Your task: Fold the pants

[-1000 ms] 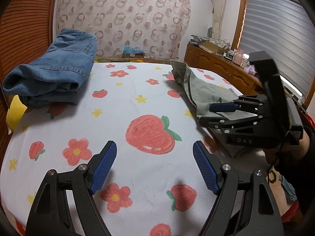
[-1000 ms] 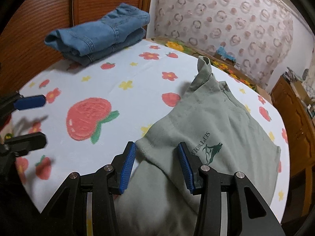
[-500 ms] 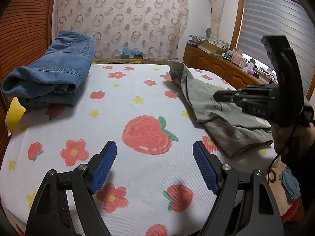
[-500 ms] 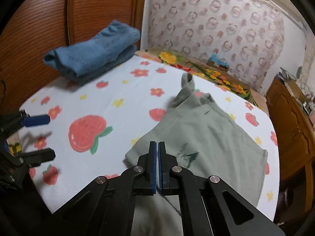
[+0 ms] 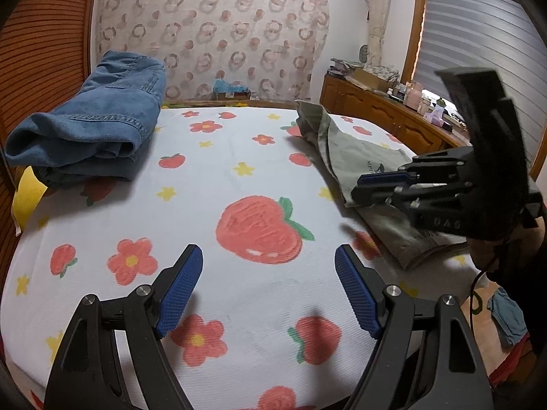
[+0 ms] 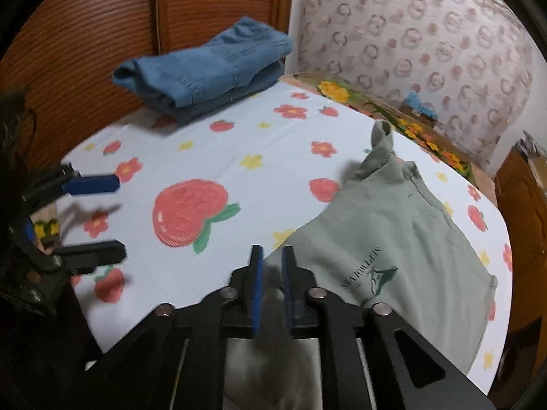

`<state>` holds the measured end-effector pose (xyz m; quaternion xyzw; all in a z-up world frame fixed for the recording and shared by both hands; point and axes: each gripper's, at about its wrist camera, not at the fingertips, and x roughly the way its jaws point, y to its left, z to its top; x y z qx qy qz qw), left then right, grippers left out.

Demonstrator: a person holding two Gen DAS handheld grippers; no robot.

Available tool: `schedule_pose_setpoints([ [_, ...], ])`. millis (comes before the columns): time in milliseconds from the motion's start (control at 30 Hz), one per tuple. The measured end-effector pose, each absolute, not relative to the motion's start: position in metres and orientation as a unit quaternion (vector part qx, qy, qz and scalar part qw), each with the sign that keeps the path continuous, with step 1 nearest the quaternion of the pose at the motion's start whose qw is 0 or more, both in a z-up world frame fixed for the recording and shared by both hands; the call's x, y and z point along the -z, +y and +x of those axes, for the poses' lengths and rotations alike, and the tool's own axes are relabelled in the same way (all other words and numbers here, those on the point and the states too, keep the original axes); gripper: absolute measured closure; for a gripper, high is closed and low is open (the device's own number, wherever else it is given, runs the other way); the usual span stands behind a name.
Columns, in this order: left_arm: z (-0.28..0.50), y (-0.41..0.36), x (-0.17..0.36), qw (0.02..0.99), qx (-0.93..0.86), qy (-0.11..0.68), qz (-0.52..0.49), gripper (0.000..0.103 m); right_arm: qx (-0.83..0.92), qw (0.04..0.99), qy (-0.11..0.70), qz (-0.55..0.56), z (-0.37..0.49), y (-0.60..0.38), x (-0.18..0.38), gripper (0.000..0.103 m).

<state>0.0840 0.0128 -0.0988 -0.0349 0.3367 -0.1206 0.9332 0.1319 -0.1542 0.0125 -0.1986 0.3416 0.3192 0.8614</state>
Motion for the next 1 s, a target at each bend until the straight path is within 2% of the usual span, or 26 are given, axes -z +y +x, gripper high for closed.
schedule_pose_setpoints([
  [67, 0.084, 0.014, 0.099, 0.933, 0.119, 0.337, -0.036, 0.023, -0.321, 0.856, 0.352, -0.200, 0.137, -0.151, -0.007, 0.078],
  [333, 0.085, 0.014, 0.099, 0.933, 0.119, 0.338, -0.038, 0.023, -0.318, 0.845, 0.367, -0.224, 0.157, -0.146, 0.005, 0.078],
  [367, 0.085, 0.014, 0.100, 0.933, 0.119, 0.339, -0.037, 0.023, -0.318, 0.846, 0.367, -0.220, 0.159, -0.145, 0.005, 0.078],
  [400, 0.085, 0.014, 0.100, 0.932, 0.119, 0.340, -0.037, 0.023, -0.318, 0.847, 0.367, -0.218, 0.158, -0.148, 0.006, 0.089],
  [433, 0.085, 0.014, 0.100, 0.932, 0.119, 0.340, -0.036, 0.023, -0.312, 0.850, 0.364, -0.220, 0.159, -0.147, 0.006, 0.094],
  [500, 0.085, 0.013, 0.100, 0.932, 0.120, 0.341, -0.035, 0.023, -0.308, 0.853, 0.365, -0.209, 0.161, -0.152, 0.006, 0.099],
  [767, 0.085, 0.007, 0.103, 0.931, 0.123, 0.343, -0.029, 0.023, -0.304, 0.885, 0.327, -0.136, 0.160, -0.184, -0.025, 0.099],
  [1000, 0.084, 0.002, 0.101, 0.931, 0.127, 0.341, -0.026, 0.023, -0.251, 0.911, 0.304, -0.123, 0.169, -0.225, -0.047, 0.099],
])
